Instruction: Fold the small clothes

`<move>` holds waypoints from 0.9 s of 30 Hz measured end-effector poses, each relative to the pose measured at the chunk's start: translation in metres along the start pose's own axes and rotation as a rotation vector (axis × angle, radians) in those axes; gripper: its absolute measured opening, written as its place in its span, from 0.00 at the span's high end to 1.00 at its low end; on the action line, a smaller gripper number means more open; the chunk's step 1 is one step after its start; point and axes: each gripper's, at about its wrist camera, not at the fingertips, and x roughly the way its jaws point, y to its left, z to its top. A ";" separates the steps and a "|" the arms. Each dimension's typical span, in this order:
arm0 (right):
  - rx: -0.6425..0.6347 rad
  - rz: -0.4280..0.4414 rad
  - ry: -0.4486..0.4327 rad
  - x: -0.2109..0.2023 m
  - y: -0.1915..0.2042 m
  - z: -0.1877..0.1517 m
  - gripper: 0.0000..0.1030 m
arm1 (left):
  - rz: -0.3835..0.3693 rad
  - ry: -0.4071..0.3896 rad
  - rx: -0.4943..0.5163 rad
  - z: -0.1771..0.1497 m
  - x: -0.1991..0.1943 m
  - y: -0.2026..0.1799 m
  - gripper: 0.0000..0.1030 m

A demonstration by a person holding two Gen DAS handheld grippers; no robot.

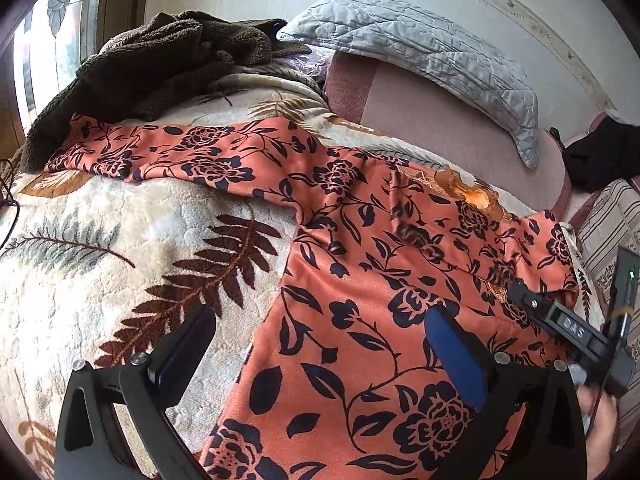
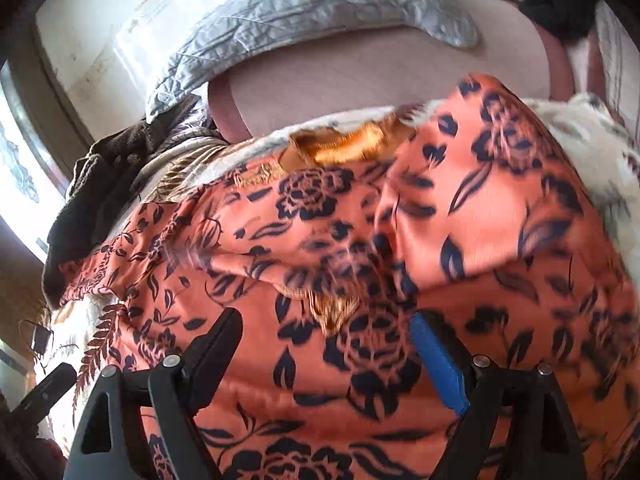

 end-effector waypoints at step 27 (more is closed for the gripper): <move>0.297 0.237 -0.157 -0.091 -0.059 -0.013 0.14 | -0.101 0.245 -0.194 0.092 0.114 -0.074 0.94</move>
